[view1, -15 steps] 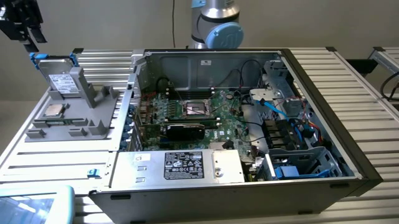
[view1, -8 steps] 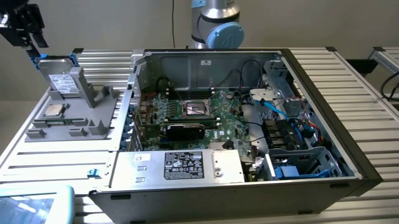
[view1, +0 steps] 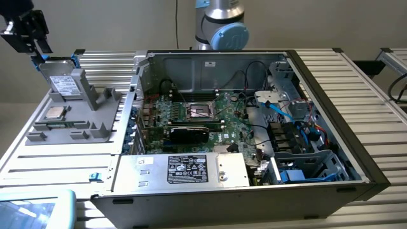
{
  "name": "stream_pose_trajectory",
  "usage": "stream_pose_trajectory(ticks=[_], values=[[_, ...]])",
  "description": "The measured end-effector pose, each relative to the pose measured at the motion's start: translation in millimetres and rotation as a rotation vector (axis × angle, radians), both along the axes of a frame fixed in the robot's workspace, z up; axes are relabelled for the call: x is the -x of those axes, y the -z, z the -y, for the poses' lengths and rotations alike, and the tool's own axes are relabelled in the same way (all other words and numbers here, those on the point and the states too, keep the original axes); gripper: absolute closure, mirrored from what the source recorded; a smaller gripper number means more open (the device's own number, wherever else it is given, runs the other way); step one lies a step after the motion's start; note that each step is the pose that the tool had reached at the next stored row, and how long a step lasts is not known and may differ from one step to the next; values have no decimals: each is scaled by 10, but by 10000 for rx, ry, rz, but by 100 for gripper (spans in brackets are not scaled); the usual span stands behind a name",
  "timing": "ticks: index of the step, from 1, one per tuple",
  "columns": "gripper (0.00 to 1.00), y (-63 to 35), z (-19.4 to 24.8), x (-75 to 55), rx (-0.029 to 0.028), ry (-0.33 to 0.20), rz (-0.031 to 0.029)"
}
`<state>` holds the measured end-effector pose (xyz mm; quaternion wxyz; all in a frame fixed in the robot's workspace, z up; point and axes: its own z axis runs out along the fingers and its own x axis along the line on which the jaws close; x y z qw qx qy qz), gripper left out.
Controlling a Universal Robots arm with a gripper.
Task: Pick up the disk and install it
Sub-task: 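Pick up the disk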
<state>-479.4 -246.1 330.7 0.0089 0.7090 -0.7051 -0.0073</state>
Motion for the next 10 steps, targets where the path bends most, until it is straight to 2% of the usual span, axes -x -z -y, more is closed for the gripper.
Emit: stream_pose_trajectory(ticks=[10], values=[[45,181,-37,0,0,0,-4]])
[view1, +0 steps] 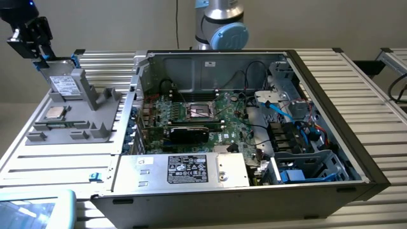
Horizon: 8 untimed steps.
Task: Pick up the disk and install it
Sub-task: 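Pick up the disk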
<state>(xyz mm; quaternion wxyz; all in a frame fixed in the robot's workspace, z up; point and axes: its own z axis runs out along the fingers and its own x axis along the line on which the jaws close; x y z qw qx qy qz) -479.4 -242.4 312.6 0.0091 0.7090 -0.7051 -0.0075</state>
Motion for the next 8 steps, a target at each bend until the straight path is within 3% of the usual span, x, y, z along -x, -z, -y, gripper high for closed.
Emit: stream_pose_trajectory(ticks=[8], values=[[45,141,-1,0,-25,1,-62]])
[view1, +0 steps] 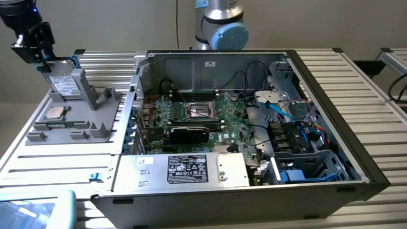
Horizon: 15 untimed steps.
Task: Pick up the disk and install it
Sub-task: 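Pick up the disk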
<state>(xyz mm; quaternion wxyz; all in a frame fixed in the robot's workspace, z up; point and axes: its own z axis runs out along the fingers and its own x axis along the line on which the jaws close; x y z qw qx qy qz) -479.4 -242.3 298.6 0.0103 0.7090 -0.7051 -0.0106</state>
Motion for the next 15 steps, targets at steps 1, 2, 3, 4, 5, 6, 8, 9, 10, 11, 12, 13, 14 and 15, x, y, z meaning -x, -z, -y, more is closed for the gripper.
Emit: stream_pose_trajectory(ticks=[1,2,3,4,5,6,8,9,10,11,12,13,14,15], values=[[45,14,0,0,-3,-1,-21],[45,28,0,0,-6,0,-44],[45,41,0,0,-7,0,-68],[45,56,0,0,-13,0,-86],[45,70,0,0,-19,0,-92],[45,81,0,-1,-21,0,-91],[45,90,0,-1,-21,0,-94],[45,90,0,-1,-21,0,-96],[45,90,0,-1,-21,0,-96],[45,90,0,-1,-21,0,-95],[45,91,0,-1,-22,0,-93],[45,92,0,-2,-21,0,-92],[45,93,-6,-3,-2,-1,-91],[45,94,-14,-2,35,-1,-90]])
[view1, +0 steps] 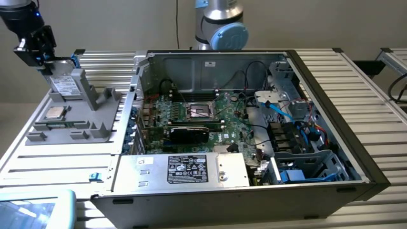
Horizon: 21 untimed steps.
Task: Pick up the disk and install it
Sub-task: 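Pick up the disk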
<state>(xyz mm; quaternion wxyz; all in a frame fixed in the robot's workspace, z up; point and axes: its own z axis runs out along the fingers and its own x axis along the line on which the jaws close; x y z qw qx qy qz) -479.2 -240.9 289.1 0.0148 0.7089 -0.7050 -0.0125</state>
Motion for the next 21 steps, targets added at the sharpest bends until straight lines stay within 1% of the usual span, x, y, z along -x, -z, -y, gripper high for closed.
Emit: stream_pose_trajectory(ticks=[1,2,3,4,5,7,9,14,19,21], values=[[45,1,-5,1,34,1,-1],[45,2,-22,1,119,0,-2],[45,5,-48,1,216,0,6],[45,10,-59,1,262,0,19],[45,18,-63,1,268,1,32],[45,34,-63,4,268,-1,85],[45,51,-63,9,269,0,106],[45,82,-64,11,251,1,109],[45,92,-64,10,187,0,110],[45,92,-64,10,184,1,112]])
